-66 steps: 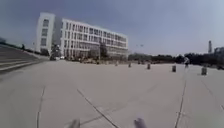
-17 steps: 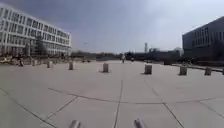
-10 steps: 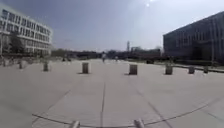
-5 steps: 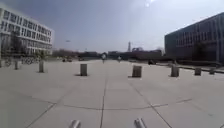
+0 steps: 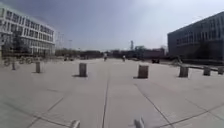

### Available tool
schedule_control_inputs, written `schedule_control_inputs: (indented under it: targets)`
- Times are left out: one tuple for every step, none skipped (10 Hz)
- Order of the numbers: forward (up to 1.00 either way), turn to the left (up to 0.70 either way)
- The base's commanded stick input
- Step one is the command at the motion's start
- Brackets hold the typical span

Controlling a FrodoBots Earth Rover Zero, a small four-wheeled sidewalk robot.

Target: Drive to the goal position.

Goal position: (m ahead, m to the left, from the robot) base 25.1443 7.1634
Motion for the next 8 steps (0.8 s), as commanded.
schedule_control_inputs:
  targets:
    - [0.85,0.09]
    - [0.85,0.09]
    - [0.85,0.09]
    - [0.85,0.09]
    - [0.85,0.08]
    - [0.85,0.04]
    - [0.85,0.01]
    - [0.85,0.01]
